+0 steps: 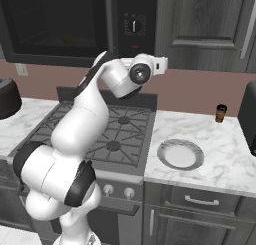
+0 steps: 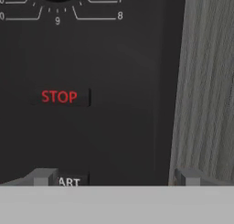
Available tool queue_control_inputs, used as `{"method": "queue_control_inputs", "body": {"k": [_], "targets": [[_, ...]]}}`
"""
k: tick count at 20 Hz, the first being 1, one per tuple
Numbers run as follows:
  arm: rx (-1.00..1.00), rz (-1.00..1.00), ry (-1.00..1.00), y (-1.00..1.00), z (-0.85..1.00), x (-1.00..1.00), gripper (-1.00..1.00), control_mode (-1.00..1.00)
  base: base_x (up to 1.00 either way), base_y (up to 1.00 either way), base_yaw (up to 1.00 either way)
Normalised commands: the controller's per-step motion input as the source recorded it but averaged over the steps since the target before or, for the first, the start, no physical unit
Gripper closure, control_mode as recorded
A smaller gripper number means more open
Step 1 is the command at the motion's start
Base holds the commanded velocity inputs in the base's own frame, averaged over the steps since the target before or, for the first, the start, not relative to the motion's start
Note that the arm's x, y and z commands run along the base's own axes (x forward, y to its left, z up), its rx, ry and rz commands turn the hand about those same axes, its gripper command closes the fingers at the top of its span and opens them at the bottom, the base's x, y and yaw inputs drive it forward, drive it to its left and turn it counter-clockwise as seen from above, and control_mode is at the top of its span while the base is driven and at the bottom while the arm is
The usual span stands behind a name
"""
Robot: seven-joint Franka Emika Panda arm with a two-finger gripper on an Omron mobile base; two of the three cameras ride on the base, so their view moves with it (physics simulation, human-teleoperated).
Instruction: Pick the corn from the counter and place it in the microwave. Then turn on the microwave.
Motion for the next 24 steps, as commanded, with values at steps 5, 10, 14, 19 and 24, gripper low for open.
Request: {"method": "queue_control_inputs", "body": {"k": [5, 10, 14, 19, 24], "targets": [[0.00, 0.00, 0.00, -0.02, -0.06, 0.00, -1.00, -1.00, 0.00, 0.00, 0.00], [0.00, 0.00, 0.00, 0.00, -0.05, 0.02, -1.00, -1.00, 0.00, 0.00, 0.00], [0.00, -0.01, 0.00, 0.00, 0.00, 0.16, -1.00, -1.00, 0.00, 0.00, 0.00], [0.00, -0.02, 0.00, 0.00, 0.00, 0.13, -1.00, -1.00, 0.00, 0.00, 0.00], [0.00, -0.03, 0.00, 0.00, 0.00, 0.00, -1.00, -1.00, 0.00, 0.00, 0.00]]}}
